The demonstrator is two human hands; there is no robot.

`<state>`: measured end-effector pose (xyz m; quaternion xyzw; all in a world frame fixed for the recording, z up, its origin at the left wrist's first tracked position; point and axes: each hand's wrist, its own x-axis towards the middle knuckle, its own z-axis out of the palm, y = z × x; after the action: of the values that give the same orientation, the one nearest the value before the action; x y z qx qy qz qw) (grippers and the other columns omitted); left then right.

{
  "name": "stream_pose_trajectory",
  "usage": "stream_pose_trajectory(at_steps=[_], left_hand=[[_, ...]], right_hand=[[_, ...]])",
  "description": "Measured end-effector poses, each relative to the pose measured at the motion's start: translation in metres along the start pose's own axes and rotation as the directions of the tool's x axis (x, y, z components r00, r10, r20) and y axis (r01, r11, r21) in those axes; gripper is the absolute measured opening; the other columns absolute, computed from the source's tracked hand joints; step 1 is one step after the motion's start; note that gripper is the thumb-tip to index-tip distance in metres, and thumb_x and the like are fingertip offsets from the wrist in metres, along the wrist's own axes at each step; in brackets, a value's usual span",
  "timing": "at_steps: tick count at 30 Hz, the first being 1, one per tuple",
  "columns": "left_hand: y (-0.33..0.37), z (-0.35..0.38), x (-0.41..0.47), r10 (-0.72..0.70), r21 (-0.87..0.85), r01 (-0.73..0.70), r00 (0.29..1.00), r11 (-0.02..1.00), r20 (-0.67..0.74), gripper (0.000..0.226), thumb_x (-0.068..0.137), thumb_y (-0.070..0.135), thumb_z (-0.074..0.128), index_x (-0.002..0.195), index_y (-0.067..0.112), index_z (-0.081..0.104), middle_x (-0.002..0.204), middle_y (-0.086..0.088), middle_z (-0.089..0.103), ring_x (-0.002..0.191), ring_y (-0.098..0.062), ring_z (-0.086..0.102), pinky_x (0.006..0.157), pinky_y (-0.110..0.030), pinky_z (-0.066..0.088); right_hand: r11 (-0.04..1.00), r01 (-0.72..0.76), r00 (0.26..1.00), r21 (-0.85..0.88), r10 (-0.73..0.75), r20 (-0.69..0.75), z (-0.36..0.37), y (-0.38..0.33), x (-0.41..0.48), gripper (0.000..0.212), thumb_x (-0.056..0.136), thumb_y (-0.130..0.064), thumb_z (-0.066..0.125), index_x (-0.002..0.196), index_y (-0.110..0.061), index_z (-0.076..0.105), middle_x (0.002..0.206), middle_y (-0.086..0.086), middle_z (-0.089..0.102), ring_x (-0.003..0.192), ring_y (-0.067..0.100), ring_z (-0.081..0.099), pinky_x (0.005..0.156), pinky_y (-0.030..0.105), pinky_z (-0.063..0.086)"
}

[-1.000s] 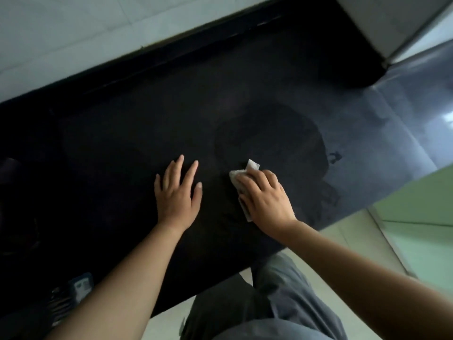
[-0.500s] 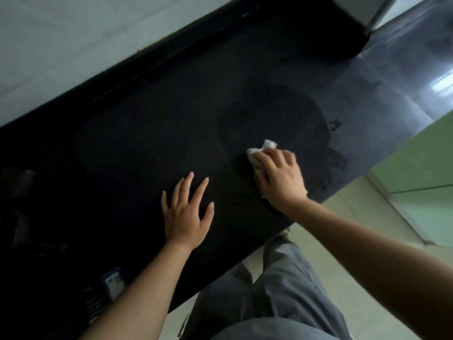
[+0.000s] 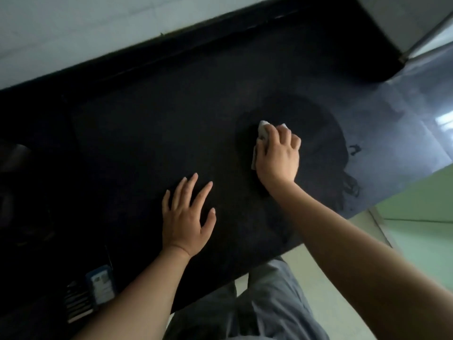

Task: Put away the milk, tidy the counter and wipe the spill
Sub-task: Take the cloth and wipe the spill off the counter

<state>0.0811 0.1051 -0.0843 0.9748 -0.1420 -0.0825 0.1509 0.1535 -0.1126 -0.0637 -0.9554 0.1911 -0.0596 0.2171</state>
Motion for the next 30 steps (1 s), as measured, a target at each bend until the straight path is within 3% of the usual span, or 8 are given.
stream_pose_trajectory(at_steps=[4,7,10,14,17,21,27,30], left_hand=[[0.000,-0.001,0.000,-0.008,0.006,0.008,1.000,1.000,0.014,0.054,0.087,0.048,0.039,0.140,0.034,0.037,0.153,-0.002,0.030,0.141,-0.023,0.024,0.109,-0.053,0.019],[0.001,-0.002,0.000,-0.006,0.007,0.006,1.000,1.000,0.016,0.055,0.085,0.046,0.040,0.139,0.034,0.038,0.152,-0.003,0.032,0.141,-0.023,0.024,0.109,-0.053,0.019],[0.001,-0.002,0.001,-0.006,0.004,0.006,1.000,1.000,0.008,0.056,0.084,0.045,0.041,0.138,0.032,0.041,0.152,-0.003,0.033,0.140,-0.024,0.026,0.108,-0.054,0.020],[0.001,-0.002,0.001,-0.004,0.003,0.004,1.000,1.000,0.014,0.056,0.083,0.044,0.042,0.138,0.032,0.040,0.152,-0.003,0.032,0.140,-0.025,0.027,0.108,-0.056,0.021],[0.001,-0.001,0.001,-0.002,-0.003,0.002,1.000,1.000,0.019,0.056,0.084,0.045,0.042,0.138,0.033,0.039,0.153,-0.003,0.031,0.141,-0.024,0.025,0.109,-0.055,0.019],[-0.001,0.000,0.001,-0.009,-0.003,0.009,1.000,1.000,0.026,0.056,0.084,0.045,0.041,0.139,0.034,0.038,0.153,-0.001,0.029,0.142,-0.022,0.023,0.110,-0.053,0.016],[0.001,-0.002,0.000,-0.010,0.024,0.009,0.999,1.000,0.039,0.055,0.084,0.047,0.039,0.138,0.034,0.039,0.153,-0.002,0.030,0.141,-0.023,0.023,0.110,-0.054,0.017],[0.001,-0.004,0.001,0.001,0.009,-0.002,0.999,1.000,0.035,0.055,0.083,0.046,0.039,0.137,0.033,0.041,0.152,-0.003,0.032,0.141,-0.024,0.025,0.109,-0.055,0.018]], right_hand=[[0.975,0.215,0.970,-0.053,-0.208,0.125,0.013,-0.023,-0.006,0.041,0.093,-0.035,0.046,0.132,-0.024,0.041,0.139,0.008,0.038,0.120,0.032,0.034,0.091,0.042,0.041],[0.899,0.437,0.886,0.002,-0.431,0.174,0.006,-0.013,-0.044,0.038,0.091,-0.033,0.049,0.126,-0.018,0.049,0.130,0.010,0.049,0.112,0.031,0.042,0.088,0.043,0.046],[0.860,0.509,0.844,0.014,-0.503,0.186,-0.005,0.018,-0.083,0.035,0.091,-0.032,0.052,0.123,-0.017,0.052,0.125,0.011,0.055,0.108,0.031,0.049,0.088,0.044,0.047],[0.890,0.456,0.884,-0.022,-0.450,0.126,-0.011,0.044,-0.073,0.033,0.091,-0.030,0.052,0.120,-0.016,0.056,0.122,0.011,0.057,0.104,0.034,0.050,0.089,0.046,0.044],[0.962,0.269,0.963,-0.042,-0.268,0.024,-0.005,0.030,-0.044,0.036,0.090,-0.029,0.053,0.123,-0.017,0.054,0.122,0.010,0.056,0.107,0.032,0.044,0.090,0.043,0.042],[0.996,0.083,0.995,-0.010,-0.083,-0.051,0.007,-0.004,-0.030,0.037,0.088,-0.028,0.054,0.125,-0.019,0.053,0.124,0.008,0.054,0.109,0.033,0.044,0.086,0.044,0.044],[0.958,0.287,0.955,-0.021,-0.285,0.082,0.000,0.000,-0.078,0.037,0.091,-0.032,0.050,0.125,-0.018,0.051,0.127,0.007,0.052,0.113,0.031,0.042,0.087,0.042,0.047],[0.969,0.245,0.968,-0.023,-0.244,0.067,-0.009,0.019,-0.103,0.036,0.091,-0.034,0.050,0.123,-0.020,0.054,0.124,0.006,0.054,0.113,0.030,0.041,0.084,0.043,0.048]])
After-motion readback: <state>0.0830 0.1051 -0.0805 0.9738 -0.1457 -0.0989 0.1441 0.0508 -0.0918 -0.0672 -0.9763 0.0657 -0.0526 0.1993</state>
